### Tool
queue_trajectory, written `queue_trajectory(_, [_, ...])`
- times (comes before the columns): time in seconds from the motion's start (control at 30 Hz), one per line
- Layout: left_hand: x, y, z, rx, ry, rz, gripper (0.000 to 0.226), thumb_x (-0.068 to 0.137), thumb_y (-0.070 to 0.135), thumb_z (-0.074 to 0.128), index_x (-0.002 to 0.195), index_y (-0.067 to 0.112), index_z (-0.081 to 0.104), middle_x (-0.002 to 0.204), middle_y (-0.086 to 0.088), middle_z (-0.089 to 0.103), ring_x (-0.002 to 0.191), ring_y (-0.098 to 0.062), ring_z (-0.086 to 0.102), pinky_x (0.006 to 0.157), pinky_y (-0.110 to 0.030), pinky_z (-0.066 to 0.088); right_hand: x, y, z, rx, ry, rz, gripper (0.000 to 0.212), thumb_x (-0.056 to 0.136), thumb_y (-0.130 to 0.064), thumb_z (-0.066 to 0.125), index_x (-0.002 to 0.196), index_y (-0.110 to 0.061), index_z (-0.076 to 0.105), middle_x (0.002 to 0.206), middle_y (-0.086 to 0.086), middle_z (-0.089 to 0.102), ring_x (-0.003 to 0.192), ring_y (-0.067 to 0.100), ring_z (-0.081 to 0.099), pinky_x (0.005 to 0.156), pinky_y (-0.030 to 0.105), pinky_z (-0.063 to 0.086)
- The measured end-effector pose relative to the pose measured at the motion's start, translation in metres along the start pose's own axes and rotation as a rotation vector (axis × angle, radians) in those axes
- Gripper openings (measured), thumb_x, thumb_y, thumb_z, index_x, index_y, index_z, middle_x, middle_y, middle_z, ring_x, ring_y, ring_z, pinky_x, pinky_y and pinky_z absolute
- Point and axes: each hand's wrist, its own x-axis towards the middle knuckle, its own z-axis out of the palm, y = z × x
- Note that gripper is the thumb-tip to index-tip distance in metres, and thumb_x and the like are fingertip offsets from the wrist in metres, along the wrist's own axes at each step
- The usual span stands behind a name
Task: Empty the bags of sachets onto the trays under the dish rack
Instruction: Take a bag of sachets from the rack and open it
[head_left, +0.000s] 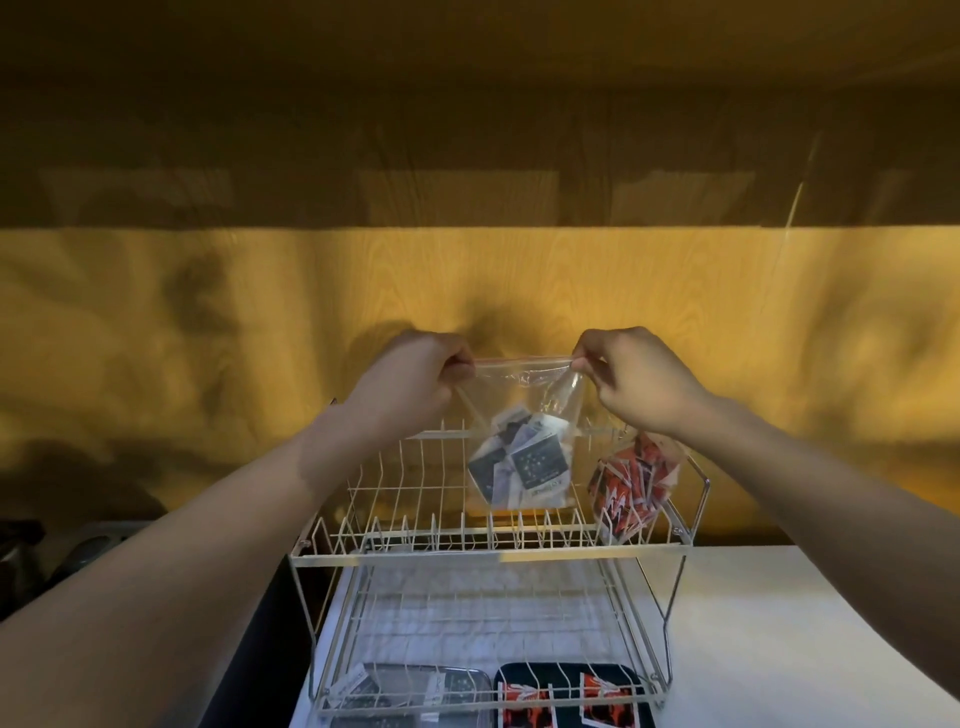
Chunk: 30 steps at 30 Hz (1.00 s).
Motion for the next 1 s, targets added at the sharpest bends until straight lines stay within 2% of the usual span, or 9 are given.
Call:
queue_trajectory(0.13, [-0.009,-0.002,-0.01,-0.01,0.03,-0.028,0.013,0.092,0.015,0.059,0.095,0.017,0.072,0.082,0.001,0.073,0.076,-0.018,0.066,0.07,-0.039,0.057,0.0,-0.011,-0.005,0.011,0.02,-0.018,0.015,0.094,-0.019,0.057,0.091,-0.01,0.068,0.071,0.009,0.07,0.061,0.024,0.058,0.056,0.035,0.048])
queue_trajectory(0.27, [-0.021,-0.005,-0.022,-0.049,0.111,-0.052,0.015,0.093,0.017,0.058,0.096,0.016,0.073,0.083,-0.002,0.074,0.076,-0.021,0.066,0.069,-0.042,0.056,-0.001,-0.027,-0.01,0.058,0.051,-0.036,0.016,0.095,-0.018,0.056,0.091,-0.009,0.069,0.062,-0.009,0.059,0.057,0.009,0.054,0.052,0.026,0.04])
queue_trajectory(0.33, [-0.029,-0.005,-0.029,-0.074,0.167,-0.059,0.014,0.092,0.016,0.06,0.094,0.013,0.073,0.083,-0.003,0.075,0.077,-0.021,0.067,0.071,-0.04,0.056,-0.002,-0.038,-0.013,0.113,0.083,-0.025,0.016,0.095,-0.017,0.057,0.089,-0.011,0.07,0.064,-0.014,0.058,0.059,0.005,0.055,0.053,0.014,0.035])
queue_trajectory(0.43, [-0.043,-0.005,-0.038,-0.118,0.246,-0.093,0.011,0.092,0.014,0.063,0.092,0.012,0.074,0.082,-0.005,0.074,0.077,-0.022,0.067,0.072,-0.038,0.055,-0.005,-0.055,-0.015,0.214,0.123,-0.009,0.017,0.093,-0.017,0.058,0.085,-0.01,0.071,0.078,0.002,0.071,0.073,0.016,0.063,0.062,0.025,0.044])
queue_trajectory(0.57, [-0.074,-0.006,-0.048,-0.208,0.314,-0.162,0.008,0.09,0.014,0.066,0.087,0.016,0.073,0.076,0.003,0.071,0.069,-0.01,0.06,0.065,-0.022,0.046,-0.016,-0.083,-0.015,0.372,0.13,0.027,0.014,0.091,-0.013,0.062,0.082,-0.008,0.071,0.061,-0.009,0.062,0.054,-0.005,0.055,0.05,0.009,0.036])
queue_trajectory(0.7, [-0.12,0.007,-0.06,-0.368,0.348,-0.293,0.009,0.091,0.014,0.065,0.085,0.017,0.071,0.074,0.006,0.069,0.068,-0.011,0.063,0.066,-0.029,0.052,-0.035,-0.108,-0.012,0.571,0.102,0.039,0.011,0.09,-0.01,0.062,0.085,-0.008,0.071,0.076,0.006,0.074,0.064,0.011,0.065,0.059,0.024,0.048])
queue_trajectory(0.8, [-0.16,0.017,-0.064,-0.431,0.346,-0.313,0.008,0.09,0.012,0.065,0.088,0.013,0.072,0.075,-0.001,0.073,0.071,-0.017,0.068,0.064,-0.027,0.055,-0.059,-0.122,-0.006,0.647,0.105,-0.015,0.01,0.09,-0.009,0.062,0.084,-0.011,0.07,0.076,0.004,0.074,0.074,0.016,0.07,0.071,0.033,0.055])
queue_trajectory(0.87, [-0.182,0.02,-0.062,-0.439,0.345,-0.317,0.013,0.09,0.012,0.065,0.085,0.023,0.072,0.075,0.001,0.073,0.071,-0.015,0.068,0.064,-0.026,0.055,-0.074,-0.13,0.001,0.659,0.084,-0.031,0.011,0.089,-0.012,0.062,0.083,-0.012,0.071,0.076,-0.001,0.073,0.075,0.013,0.069,0.073,0.033,0.055])
queue_trajectory(1.0, [-0.214,0.021,-0.049,-0.465,0.327,-0.405,0.021,0.089,0.01,0.065,0.081,0.029,0.07,0.085,0.009,0.074,0.072,-0.005,0.069,0.068,-0.017,0.054,-0.098,-0.14,0.019,0.671,0.019,-0.01,0.013,0.09,-0.012,0.063,0.083,-0.021,0.07,0.076,-0.008,0.072,0.077,0.007,0.067,0.069,0.013,0.05])
